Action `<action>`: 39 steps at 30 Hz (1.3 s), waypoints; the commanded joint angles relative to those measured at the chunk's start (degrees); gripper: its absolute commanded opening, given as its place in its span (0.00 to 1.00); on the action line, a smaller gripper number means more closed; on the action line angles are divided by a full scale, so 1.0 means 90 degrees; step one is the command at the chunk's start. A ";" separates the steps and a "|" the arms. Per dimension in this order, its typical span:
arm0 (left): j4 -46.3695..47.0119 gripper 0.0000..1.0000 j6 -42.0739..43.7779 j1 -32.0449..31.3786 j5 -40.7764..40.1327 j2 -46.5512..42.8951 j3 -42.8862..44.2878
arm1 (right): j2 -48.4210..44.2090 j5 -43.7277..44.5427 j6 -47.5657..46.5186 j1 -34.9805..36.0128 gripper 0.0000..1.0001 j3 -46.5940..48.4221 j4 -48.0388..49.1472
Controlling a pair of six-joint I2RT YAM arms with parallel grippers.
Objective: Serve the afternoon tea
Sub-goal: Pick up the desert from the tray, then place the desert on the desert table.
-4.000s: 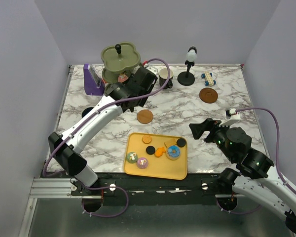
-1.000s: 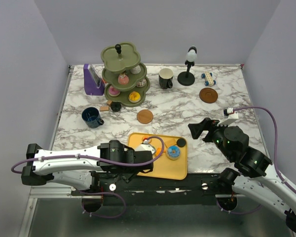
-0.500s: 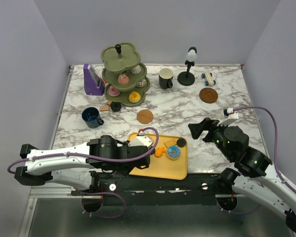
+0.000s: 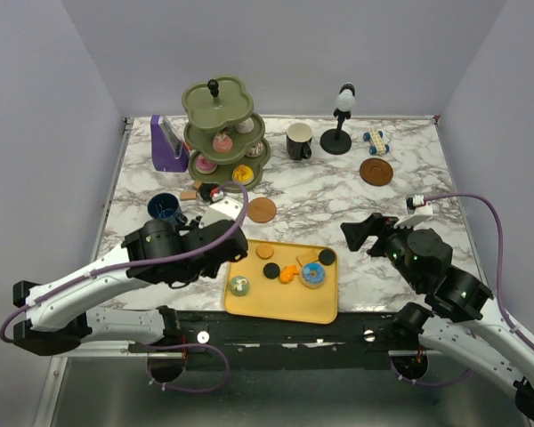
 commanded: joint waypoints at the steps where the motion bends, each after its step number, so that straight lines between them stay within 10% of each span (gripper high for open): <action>1: 0.0693 0.38 0.0702 0.0845 -0.0474 -0.0138 0.0004 | -0.0119 0.0163 0.0004 0.0032 1.00 -0.0087 0.0013; 39: 0.4212 0.38 0.3529 0.5262 0.0334 0.1948 0.0821 | -0.0246 -0.0129 -0.0008 0.0026 1.00 -0.0108 0.0111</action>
